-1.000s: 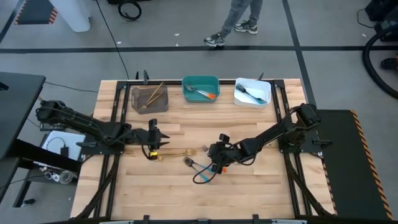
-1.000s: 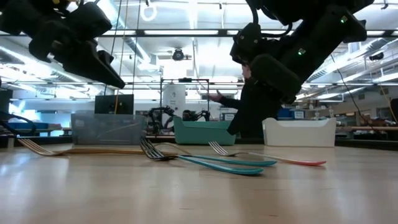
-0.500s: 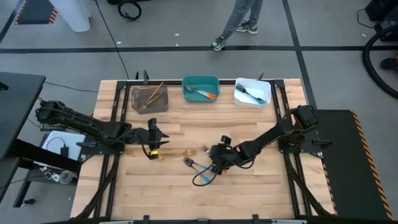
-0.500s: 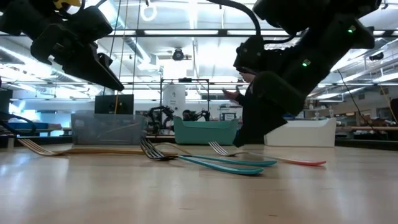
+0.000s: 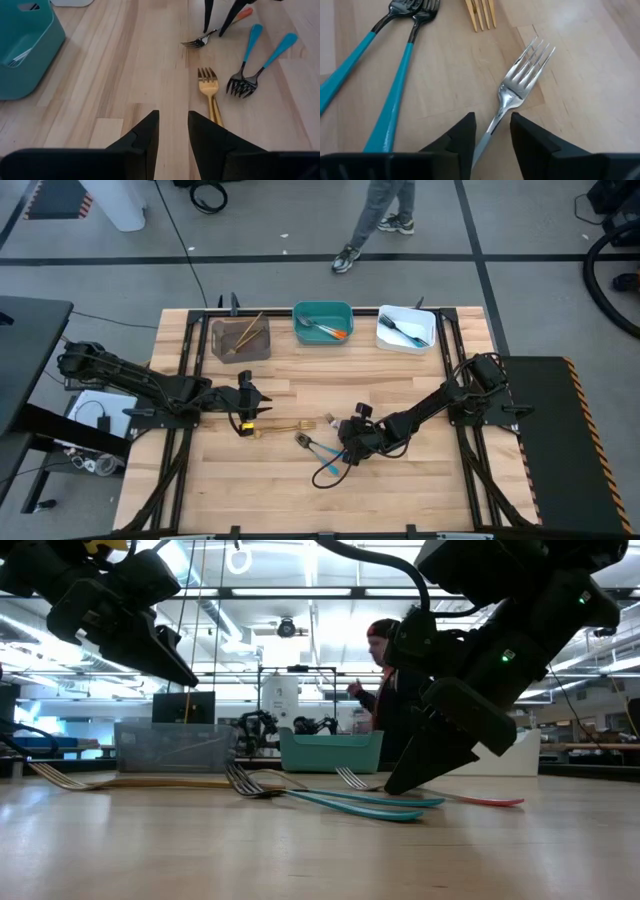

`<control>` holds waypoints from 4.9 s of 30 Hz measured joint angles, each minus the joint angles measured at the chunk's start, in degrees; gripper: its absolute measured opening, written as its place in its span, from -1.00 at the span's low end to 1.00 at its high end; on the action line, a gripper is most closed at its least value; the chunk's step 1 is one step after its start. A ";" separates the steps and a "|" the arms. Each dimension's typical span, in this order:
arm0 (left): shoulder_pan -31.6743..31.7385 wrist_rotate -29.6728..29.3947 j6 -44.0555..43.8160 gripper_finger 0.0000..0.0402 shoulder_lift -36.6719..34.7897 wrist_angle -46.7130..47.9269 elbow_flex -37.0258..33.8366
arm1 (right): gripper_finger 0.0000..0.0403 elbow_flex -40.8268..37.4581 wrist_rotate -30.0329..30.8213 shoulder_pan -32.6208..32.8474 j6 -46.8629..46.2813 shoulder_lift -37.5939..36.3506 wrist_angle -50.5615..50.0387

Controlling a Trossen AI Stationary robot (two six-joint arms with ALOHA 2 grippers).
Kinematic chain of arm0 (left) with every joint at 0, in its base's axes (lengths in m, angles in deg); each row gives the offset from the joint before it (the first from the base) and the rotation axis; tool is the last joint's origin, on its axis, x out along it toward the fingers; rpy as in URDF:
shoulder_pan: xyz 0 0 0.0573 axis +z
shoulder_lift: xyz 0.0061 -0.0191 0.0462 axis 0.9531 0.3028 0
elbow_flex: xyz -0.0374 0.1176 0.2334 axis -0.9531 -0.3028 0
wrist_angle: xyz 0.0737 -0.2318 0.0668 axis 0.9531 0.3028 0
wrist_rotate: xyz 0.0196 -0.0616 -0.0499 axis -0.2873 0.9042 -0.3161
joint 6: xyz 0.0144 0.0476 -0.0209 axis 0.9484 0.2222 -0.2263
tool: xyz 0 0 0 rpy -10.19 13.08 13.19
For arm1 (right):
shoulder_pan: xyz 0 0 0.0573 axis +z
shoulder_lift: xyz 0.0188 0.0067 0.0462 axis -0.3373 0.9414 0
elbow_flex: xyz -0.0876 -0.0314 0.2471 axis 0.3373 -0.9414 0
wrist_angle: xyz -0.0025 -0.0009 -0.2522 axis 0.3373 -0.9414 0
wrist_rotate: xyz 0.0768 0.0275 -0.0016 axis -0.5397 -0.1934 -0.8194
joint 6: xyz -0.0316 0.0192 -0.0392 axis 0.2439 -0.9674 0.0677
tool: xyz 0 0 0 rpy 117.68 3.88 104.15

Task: Sort silverware by color (type)
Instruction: Put the orange fork into the blue bin

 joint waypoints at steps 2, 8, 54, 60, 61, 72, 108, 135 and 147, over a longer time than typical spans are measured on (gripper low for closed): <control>0.00 0.00 0.03 -0.44 0.00 0.06 0.00 | -0.41 0.01 -0.45 -0.02 -0.03 0.02 0.01; 0.00 0.00 0.15 -0.44 0.00 0.11 0.00 | -0.70 0.01 -1.91 -0.11 0.02 0.10 -0.19; -0.03 -0.06 4.34 -0.44 0.02 0.28 0.00 | -0.95 6.81 -1.53 -9.74 27.08 -2.65 -9.92; -0.03 -0.04 0.94 -0.44 0.02 0.24 0.00 | -0.94 6.81 -1.58 -13.21 34.43 -2.68 -6.73; -0.04 -0.06 -0.09 -0.44 0.02 0.25 0.00 | -0.94 6.82 -1.60 -13.68 35.13 -2.69 -6.13; -0.17 -0.03 -12.06 -0.44 0.07 -0.30 0.00 | -0.94 8.72 -3.41 -17.51 48.71 -2.73 -4.01; -1.20 -0.07 -17.21 -0.44 0.07 -0.48 0.00 | -0.93 9.74 6.05 -27.34 67.43 -2.84 6.72; -1.20 -3.76 -12.00 -0.44 0.09 -5.24 0.00 | -0.93 19.07 -11.75 -41.16 74.81 -2.45 3.89; -0.99 -3.75 -11.83 -0.44 0.09 -6.09 0.00 | -0.93 21.39 -15.98 -47.03 77.12 0.52 5.18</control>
